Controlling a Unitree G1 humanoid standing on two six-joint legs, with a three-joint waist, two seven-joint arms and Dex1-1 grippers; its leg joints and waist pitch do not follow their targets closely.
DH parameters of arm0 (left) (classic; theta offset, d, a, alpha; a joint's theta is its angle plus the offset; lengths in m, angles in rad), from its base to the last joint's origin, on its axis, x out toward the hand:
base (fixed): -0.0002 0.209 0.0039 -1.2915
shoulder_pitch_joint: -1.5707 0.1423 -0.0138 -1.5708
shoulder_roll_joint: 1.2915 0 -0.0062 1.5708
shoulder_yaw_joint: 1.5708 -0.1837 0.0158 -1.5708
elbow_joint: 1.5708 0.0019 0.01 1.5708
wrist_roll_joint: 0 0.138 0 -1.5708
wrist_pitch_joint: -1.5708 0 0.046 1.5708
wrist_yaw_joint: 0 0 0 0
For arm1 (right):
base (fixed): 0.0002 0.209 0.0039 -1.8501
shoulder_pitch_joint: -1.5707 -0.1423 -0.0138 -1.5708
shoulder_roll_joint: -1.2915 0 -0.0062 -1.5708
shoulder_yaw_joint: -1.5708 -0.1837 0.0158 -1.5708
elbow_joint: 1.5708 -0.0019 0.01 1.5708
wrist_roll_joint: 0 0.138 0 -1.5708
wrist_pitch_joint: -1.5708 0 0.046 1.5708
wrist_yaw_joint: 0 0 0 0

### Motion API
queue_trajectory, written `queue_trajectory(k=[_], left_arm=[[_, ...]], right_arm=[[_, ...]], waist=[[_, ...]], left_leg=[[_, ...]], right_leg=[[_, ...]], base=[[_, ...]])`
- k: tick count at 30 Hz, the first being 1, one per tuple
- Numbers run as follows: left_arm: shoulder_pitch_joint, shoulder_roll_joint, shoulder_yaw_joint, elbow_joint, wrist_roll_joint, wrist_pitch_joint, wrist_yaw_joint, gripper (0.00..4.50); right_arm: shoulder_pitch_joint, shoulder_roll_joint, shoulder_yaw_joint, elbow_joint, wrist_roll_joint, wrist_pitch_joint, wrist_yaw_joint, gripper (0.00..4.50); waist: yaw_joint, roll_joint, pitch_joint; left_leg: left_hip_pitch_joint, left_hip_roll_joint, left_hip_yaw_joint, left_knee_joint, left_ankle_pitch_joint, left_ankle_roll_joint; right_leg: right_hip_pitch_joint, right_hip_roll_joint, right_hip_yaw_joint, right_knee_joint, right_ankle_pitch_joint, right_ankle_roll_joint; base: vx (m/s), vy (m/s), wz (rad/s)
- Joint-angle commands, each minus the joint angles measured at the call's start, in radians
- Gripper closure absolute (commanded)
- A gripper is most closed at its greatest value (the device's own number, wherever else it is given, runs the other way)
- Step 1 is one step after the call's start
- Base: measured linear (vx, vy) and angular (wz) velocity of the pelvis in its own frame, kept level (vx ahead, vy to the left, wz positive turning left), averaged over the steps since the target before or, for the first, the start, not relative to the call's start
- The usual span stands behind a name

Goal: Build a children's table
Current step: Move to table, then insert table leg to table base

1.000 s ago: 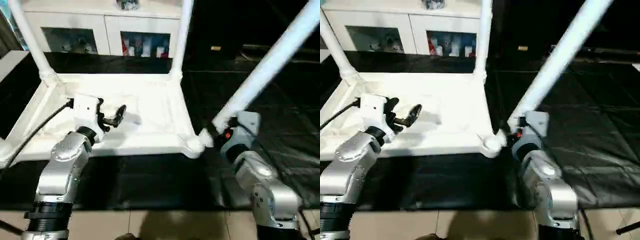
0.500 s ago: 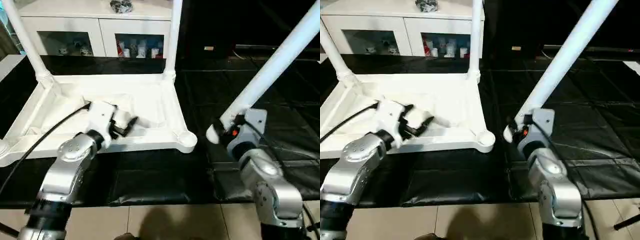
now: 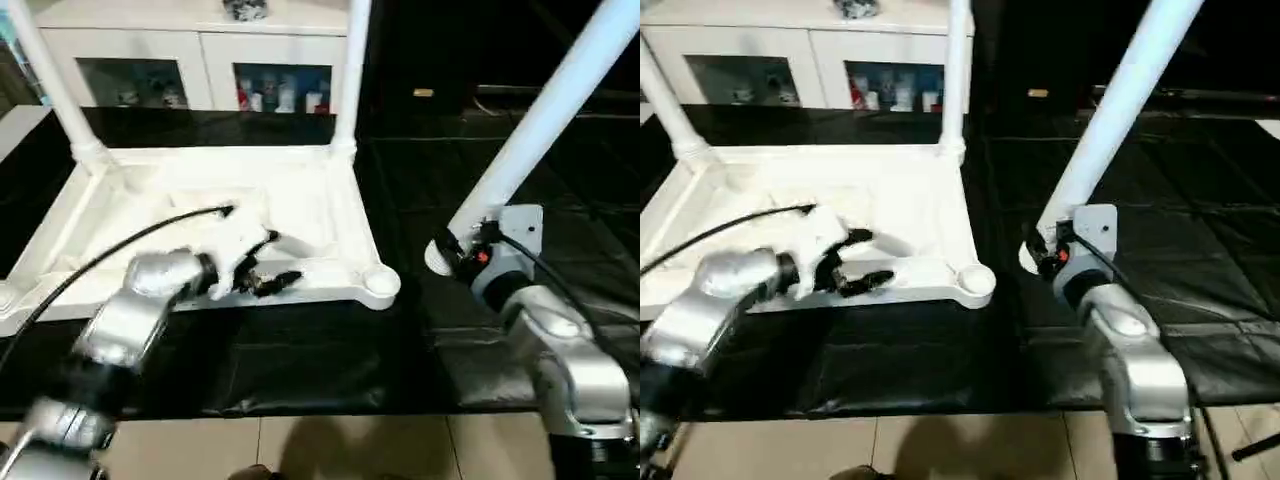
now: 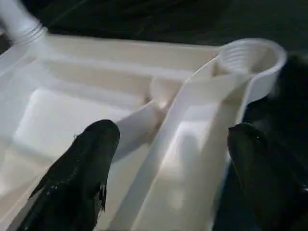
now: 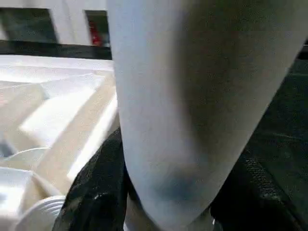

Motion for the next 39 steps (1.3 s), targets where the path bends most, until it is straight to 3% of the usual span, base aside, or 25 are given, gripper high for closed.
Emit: queue_trajectory(k=[1,9,10,13,15,22,26,28,29,39], left_arm=[[-0.022,-0.015,-0.027,0.029,0.001,-0.023,-0.041,0.44],[-0.133,-0.092,-0.086,0.238,0.031,-0.043,-0.127,0.44],[-0.154,-0.104,-0.091,0.278,0.034,-0.047,-0.152,0.72],[-0.181,-0.111,-0.100,0.324,0.042,-0.050,-0.174,0.79],[-0.201,-0.109,-0.116,0.360,0.058,-0.064,-0.193,1.15],[-0.281,-0.118,-0.148,0.471,0.117,-0.086,-0.225,1.53],[-0.297,-0.123,-0.151,0.496,0.125,-0.093,-0.232,1.89],[-0.315,-0.132,-0.152,0.526,0.129,-0.103,-0.252,2.11],[-0.315,-0.132,-0.152,0.526,0.129,-0.103,-0.252,2.11],[-0.350,-0.160,-0.148,0.593,0.134,-0.122,-0.310,3.02]], right_arm=[[-0.013,-0.013,-0.016,0.001,0.021,-0.010,0.021,2.56],[-0.007,-0.022,-0.017,-0.005,0.032,-0.016,0.045,2.56],[-0.004,-0.023,-0.015,-0.006,0.032,-0.017,0.050,2.56],[-0.004,-0.025,-0.013,-0.005,0.033,-0.018,0.055,2.56],[-0.005,-0.027,-0.012,-0.003,0.034,-0.019,0.056,2.56],[-0.009,-0.024,-0.002,0.003,0.028,-0.024,0.064,2.56],[-0.008,-0.023,0.001,0.002,0.026,-0.025,0.067,2.56],[-0.005,-0.020,0.003,0.003,0.026,-0.028,0.070,2.56],[-0.005,-0.020,0.003,0.003,0.026,-0.028,0.070,2.56],[0.004,-0.015,0.011,0.001,0.025,-0.041,0.077,2.56]], waist=[[0.002,0.007,-0.058],[0.013,0.002,-0.062],[0.013,0.003,-0.063],[0.015,0.002,-0.062],[0.015,0.001,-0.062],[0.017,0.002,-0.061],[0.021,0.001,-0.062],[0.021,0.008,-0.062],[0.020,0.005,-0.062],[0.021,0.007,-0.060]], left_leg=[[0.037,0.152,-0.071,-0.104,-0.246,-0.070],[0.033,0.154,-0.068,-0.101,-0.195,-0.040],[0.034,0.154,-0.067,-0.100,-0.193,-0.037],[0.034,0.156,-0.067,-0.100,-0.200,-0.032],[0.034,0.157,-0.067,-0.101,-0.202,-0.029],[0.036,0.160,-0.062,-0.101,-0.209,-0.031],[0.035,0.163,-0.056,-0.100,-0.198,-0.031],[0.036,0.163,-0.056,-0.102,-0.200,-0.032],[0.037,0.164,-0.056,-0.103,-0.208,-0.035],[0.038,0.167,-0.055,-0.106,-0.233,-0.044]], right_leg=[[0.030,-0.138,0.079,-0.073,-0.035,-0.257],[0.034,-0.144,0.080,-0.072,0.013,-0.273],[0.034,-0.144,0.079,-0.071,0.014,-0.274],[0.034,-0.146,0.079,-0.074,-0.006,-0.278],[0.033,-0.145,0.079,-0.074,-0.006,-0.279],[0.031,-0.150,0.080,-0.077,-0.018,-0.282],[0.033,-0.149,0.079,-0.076,-0.015,-0.285],[0.030,-0.146,0.078,-0.076,-0.007,-0.285],[0.031,-0.147,0.078,-0.075,-0.001,-0.290],[0.030,-0.148,0.079,-0.077,-0.015,-0.296]], base=[[0.000,0.000,0.00],[0.000,0.000,0.00],[0.000,0.000,0.00],[0.000,0.000,0.00],[0.000,0.000,0.00],[0.000,0.000,0.00],[0.000,0.000,0.00],[0.000,0.000,0.00],[0.000,0.000,0.00],[0.000,0.000,0.00]])
